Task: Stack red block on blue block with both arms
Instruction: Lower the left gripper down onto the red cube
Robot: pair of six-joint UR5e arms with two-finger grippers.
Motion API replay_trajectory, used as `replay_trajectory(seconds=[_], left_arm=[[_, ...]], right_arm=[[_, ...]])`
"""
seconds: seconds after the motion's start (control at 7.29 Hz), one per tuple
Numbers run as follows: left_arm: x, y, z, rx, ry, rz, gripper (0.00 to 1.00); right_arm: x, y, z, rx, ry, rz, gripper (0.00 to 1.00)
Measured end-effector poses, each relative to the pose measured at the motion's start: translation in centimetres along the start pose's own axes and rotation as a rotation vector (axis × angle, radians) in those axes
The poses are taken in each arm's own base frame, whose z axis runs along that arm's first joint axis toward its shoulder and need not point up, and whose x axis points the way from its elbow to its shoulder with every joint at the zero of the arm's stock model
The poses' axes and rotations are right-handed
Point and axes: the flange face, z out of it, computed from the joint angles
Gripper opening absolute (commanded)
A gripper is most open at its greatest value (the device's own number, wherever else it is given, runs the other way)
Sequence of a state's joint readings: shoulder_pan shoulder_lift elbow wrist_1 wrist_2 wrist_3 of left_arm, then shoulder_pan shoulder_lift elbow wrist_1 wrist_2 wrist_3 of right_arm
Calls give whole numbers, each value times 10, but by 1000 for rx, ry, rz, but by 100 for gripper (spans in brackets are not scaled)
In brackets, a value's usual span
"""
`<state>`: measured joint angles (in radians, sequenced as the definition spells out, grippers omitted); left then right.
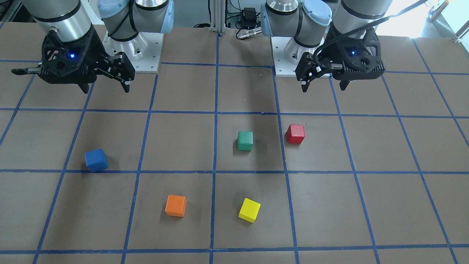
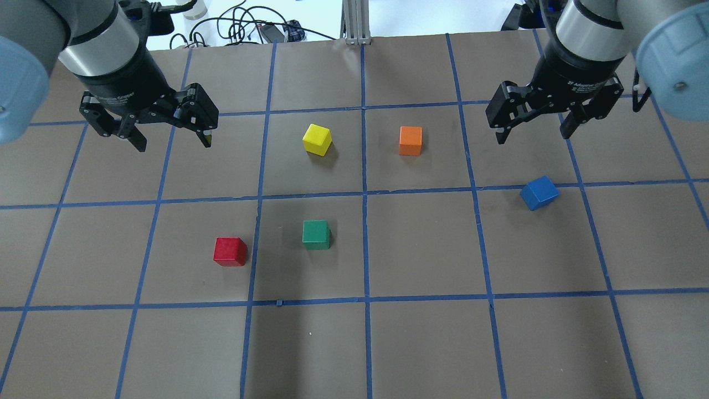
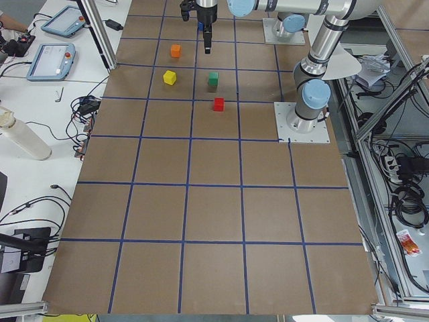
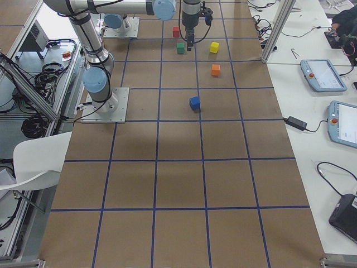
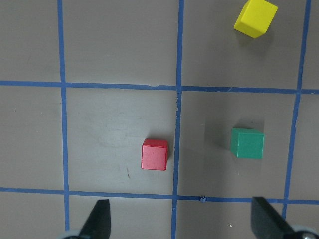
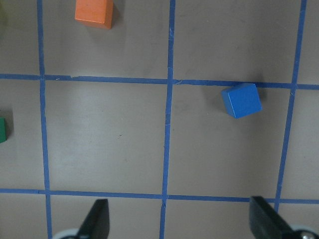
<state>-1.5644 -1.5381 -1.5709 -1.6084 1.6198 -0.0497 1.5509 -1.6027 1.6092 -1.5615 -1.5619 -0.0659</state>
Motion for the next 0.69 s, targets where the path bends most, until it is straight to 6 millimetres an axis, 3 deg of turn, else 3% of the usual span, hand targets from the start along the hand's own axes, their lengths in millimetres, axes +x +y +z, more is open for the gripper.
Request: replay_trajectory(seconds=[0.27,0.41,0.55,0.69], left_arm=[[0,-4,3,-8,-3,-1,100],[-1,-5,18,-39,-3,-2,100],[-2,-12,56,-81,-4,7,100],[-2,-17,106,-106,-7,27,100]], right_arm=[[0,0,1,-2,2,0,100],[0,0,2,-3,4,0,100],[1,1,3,-5,5,0,100],[1,1,3,-6,6,0,100]])
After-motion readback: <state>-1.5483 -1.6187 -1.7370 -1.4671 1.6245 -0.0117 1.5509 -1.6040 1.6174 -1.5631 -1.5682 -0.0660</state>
